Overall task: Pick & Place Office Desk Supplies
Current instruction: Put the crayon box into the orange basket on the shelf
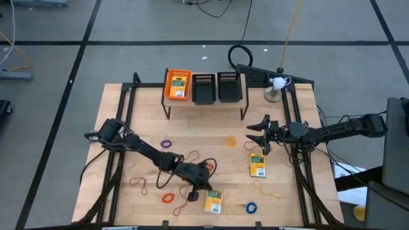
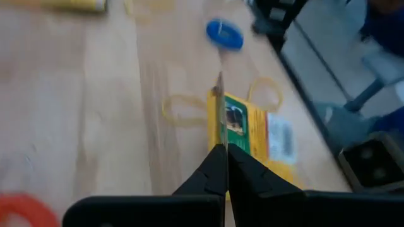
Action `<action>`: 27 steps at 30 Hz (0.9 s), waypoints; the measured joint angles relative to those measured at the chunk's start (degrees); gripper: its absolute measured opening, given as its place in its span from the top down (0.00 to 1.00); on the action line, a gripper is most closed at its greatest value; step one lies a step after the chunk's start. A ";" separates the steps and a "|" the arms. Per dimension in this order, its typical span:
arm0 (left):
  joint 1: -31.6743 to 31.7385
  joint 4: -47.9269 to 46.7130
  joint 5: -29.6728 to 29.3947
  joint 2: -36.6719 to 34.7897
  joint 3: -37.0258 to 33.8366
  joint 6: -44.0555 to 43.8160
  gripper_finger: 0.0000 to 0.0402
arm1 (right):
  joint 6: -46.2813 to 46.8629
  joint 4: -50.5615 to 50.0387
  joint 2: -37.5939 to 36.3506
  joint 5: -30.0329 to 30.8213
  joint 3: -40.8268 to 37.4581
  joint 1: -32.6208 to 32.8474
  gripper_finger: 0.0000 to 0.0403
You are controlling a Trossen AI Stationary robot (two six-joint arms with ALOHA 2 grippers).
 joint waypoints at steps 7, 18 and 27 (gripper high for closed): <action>1.22 -5.24 -2.61 -9.83 0.02 5.73 1.00 | 0.27 0.17 0.04 0.00 0.01 -0.01 0.52; 3.73 -29.60 -22.26 -34.44 0.04 14.83 1.00 | 0.27 0.05 0.20 0.20 -0.01 -0.01 0.52; 11.24 -38.61 -29.94 -51.93 0.04 24.20 1.00 | 0.27 0.04 0.22 2.96 0.00 -0.03 0.52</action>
